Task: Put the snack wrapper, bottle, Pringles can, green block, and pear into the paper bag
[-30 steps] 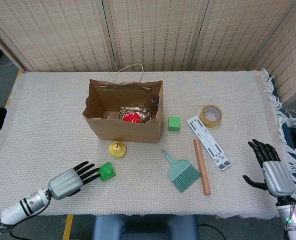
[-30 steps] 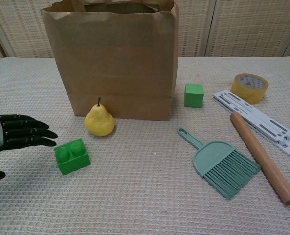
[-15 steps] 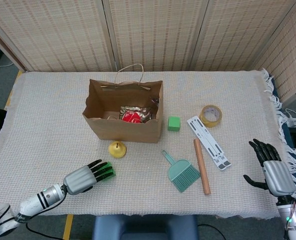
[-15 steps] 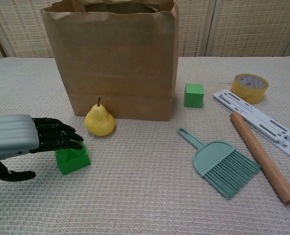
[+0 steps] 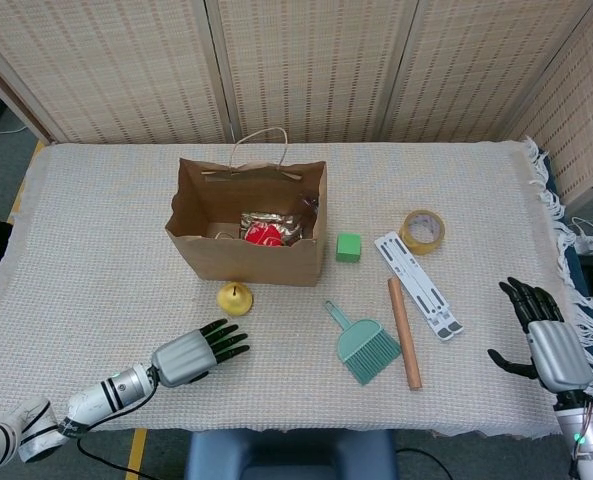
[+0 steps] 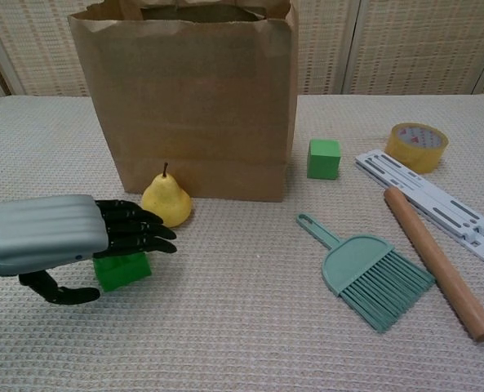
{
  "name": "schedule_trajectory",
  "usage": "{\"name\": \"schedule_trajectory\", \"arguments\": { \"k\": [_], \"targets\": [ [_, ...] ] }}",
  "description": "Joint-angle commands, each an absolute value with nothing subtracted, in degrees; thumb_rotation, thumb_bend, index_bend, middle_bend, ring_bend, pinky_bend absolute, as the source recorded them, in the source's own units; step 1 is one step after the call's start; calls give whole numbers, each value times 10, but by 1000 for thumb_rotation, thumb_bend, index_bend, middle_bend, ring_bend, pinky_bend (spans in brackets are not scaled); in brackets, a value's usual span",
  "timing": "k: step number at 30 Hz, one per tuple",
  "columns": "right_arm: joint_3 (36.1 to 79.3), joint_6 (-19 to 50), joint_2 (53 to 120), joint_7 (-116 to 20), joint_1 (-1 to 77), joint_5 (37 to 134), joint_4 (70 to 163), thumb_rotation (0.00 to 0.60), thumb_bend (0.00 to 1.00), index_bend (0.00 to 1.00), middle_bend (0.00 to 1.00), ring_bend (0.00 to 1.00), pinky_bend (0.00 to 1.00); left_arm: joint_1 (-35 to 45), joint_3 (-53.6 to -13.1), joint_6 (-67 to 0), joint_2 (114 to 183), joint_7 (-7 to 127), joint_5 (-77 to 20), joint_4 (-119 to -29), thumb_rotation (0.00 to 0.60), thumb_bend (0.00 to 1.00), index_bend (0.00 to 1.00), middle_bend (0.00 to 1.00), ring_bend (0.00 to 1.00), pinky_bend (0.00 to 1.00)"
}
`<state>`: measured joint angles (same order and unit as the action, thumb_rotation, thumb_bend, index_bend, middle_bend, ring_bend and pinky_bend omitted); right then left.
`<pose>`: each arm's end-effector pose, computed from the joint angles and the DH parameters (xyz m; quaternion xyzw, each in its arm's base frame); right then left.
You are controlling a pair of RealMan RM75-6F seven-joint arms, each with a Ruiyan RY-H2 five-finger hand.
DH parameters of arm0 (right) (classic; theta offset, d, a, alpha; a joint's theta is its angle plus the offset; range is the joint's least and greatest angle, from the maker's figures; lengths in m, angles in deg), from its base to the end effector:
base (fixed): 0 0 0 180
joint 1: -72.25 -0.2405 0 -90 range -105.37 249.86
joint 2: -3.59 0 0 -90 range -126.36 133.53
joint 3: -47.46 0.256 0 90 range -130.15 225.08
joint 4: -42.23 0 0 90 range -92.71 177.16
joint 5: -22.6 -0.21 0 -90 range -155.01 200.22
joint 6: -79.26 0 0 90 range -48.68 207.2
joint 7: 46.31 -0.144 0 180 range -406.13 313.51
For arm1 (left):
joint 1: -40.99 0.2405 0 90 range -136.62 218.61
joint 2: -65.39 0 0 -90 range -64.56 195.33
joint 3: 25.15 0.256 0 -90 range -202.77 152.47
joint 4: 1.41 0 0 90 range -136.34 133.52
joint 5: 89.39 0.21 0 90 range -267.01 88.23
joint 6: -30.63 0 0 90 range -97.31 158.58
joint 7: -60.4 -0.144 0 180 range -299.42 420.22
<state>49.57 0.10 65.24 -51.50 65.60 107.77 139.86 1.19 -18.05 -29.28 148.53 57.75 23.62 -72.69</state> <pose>-0.2983 -0.1853 0.1492 0.5913 -0.4558 0.3999 0.5317 -0.2058 0.2741 -0.0164 -0.9140 -0.1015 -0.3107 0.2402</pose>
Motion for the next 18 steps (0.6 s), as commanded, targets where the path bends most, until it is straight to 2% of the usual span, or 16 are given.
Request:
{"name": "schedule_trajectory", "arguments": {
  "k": [1,7,8,10,12,14,18],
  "targets": [
    [496,1,653,-516,656,1078,1398,600,114,0,0,0,0,1,-180,-276,1499,580,226,-713,600,356,0,0,0,100],
    [497,3,652,-517,655,1077,1399,600,114,0,0,0,0,-10,-176,-261,1521,582,211,-685,600,365,14,3,4,135],
    [497,3,652,-518,655,1077,1399,600,114,0,0,0,0,-8,-176,-266,1525,584,208,-681,600,377,78,44,41,195],
    [496,4,651,-519,655,1077,1399,600,114,0,0,0,0,-4,-174,-286,1532,589,210,-668,600,439,272,199,187,383],
    [496,4,650,-521,655,1077,1400,600,114,0,0,0,0,-1,-170,-311,1534,594,217,-656,600,541,488,455,427,612],
    [496,4,649,-522,655,1077,1400,600,114,0,0,0,0,0,-165,-327,1529,598,223,-649,600,582,574,581,537,701],
    [496,4,648,-523,655,1077,1400,600,114,0,0,0,0,2,-160,-339,1517,602,224,-653,600,596,621,632,580,743]
  ]
}}
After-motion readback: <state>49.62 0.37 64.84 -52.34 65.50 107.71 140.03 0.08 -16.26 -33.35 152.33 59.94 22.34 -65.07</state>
